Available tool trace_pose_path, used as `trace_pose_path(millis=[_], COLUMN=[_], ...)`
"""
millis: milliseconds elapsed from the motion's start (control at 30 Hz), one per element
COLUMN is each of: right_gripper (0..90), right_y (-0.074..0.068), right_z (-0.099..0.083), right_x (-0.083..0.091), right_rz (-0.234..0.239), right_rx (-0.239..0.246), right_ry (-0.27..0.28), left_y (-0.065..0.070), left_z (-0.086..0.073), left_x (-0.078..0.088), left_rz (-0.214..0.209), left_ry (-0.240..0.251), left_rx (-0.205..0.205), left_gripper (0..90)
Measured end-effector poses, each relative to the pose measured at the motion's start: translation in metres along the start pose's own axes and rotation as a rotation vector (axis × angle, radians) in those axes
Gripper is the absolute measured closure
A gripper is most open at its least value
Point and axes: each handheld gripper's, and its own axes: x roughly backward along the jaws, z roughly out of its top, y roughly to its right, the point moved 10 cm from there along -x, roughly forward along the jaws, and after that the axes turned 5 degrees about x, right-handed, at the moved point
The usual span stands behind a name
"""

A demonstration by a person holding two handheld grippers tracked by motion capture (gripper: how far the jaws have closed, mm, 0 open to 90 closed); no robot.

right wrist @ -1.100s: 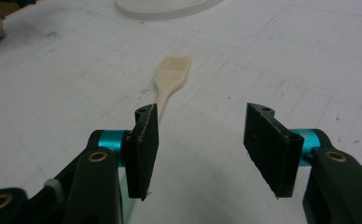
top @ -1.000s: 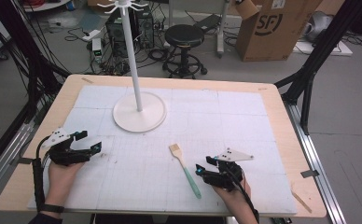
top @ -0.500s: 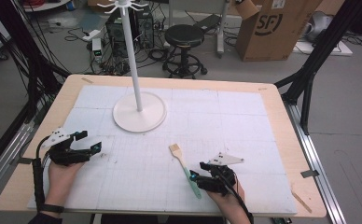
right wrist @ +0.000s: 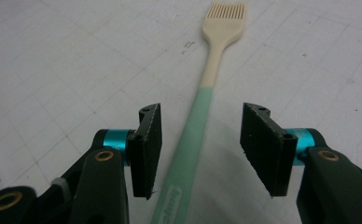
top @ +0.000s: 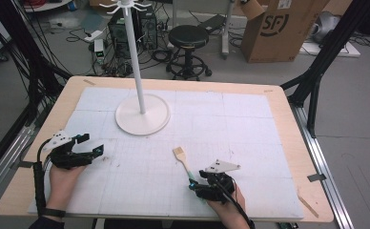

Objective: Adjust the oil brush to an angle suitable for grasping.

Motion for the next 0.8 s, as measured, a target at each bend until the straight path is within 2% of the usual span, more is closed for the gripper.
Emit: trace_pose_path(millis=[67,133,300,400,567,800], right_gripper=[49.6,51.0,53.5,55.7,57.0,65.9], right_y=[-0.004,-0.005,-0.006,-0.007,-0.007,-0.001], right_z=[0.000,-0.001,0.001,0.003,0.009,0.015], right_x=[-0.002,-0.006,-0.009,-0.012,-0.019,-0.026], right_rz=[0.007,-0.024,-0.028,-0.056,-0.066,-0.078], right_rx=[0.005,0.042,0.048,0.067,0.065,0.049], right_ry=[-0.008,-0.028,-0.032,-0.042,-0.051,-0.065], left_y=[0.000,0.000,0.000,0.001,0.000,0.000], left_z=[0.000,0.000,0.000,-0.001,0.000,-0.001], left_x=[0.000,0.000,0.000,-0.001,-0.001,-0.001], left_rz=[0.002,0.002,0.004,0.006,0.007,0.007], left_ry=[-0.001,-0.001,-0.002,-0.006,-0.004,-0.005], left_rx=[-0.002,-0.003,-0.006,-0.014,-0.009,-0.011], left_gripper=[17.2,17.2,17.2,17.3,17.4,17.4])
